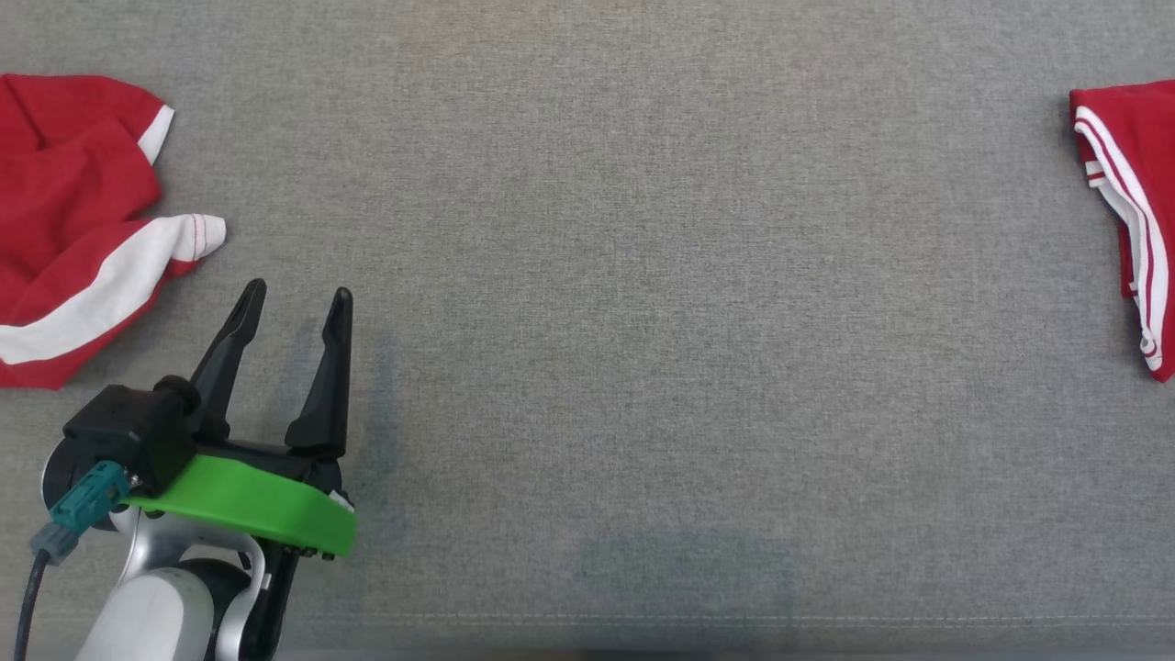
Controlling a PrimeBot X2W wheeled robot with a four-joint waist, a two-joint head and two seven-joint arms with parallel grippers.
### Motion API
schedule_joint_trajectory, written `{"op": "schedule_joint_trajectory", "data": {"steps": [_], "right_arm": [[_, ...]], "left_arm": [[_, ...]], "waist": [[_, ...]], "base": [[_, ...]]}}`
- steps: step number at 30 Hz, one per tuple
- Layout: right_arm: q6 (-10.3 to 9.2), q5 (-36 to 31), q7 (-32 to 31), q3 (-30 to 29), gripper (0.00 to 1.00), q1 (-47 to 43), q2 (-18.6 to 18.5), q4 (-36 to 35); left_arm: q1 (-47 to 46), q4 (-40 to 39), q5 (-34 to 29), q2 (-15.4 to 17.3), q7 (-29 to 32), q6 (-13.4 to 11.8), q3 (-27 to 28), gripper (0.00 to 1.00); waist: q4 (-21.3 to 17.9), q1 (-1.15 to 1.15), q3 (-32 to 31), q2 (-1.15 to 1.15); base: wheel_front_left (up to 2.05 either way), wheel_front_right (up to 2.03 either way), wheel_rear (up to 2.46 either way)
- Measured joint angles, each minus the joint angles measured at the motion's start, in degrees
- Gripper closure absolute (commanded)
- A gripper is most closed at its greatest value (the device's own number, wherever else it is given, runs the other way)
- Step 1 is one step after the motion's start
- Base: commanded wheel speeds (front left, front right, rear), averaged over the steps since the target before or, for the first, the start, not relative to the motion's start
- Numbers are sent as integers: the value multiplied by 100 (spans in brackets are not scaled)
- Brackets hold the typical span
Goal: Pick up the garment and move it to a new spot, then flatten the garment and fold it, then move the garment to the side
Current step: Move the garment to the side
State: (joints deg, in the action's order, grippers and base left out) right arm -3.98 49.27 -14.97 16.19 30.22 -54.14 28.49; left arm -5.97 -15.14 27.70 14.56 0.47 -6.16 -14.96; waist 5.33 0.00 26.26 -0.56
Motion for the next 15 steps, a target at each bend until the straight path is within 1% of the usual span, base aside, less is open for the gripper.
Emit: {"op": "schedule_joint_trajectory", "data": {"steps": [5, 8, 15], "right_arm": [[-66, 3, 118, -62, 100, 5, 103, 269], [-68, 3, 190, -75, 100, 12, 204, 382], [-73, -13, 438, -79, 100, 103, 316, 579]], "left_arm": [[-19, -8, -45, 25, 8, -1, 35, 0], [-26, -26, -76, 52, 51, -43, 77, 0], [-78, -55, -125, 64, 133, -44, 131, 0]], "waist": [[-140, 0, 81, 0], [-231, 0, 113, 0], [-455, 0, 197, 0]], "base": [[0, 0, 0], [0, 0, 0], [0, 0, 0]]}}
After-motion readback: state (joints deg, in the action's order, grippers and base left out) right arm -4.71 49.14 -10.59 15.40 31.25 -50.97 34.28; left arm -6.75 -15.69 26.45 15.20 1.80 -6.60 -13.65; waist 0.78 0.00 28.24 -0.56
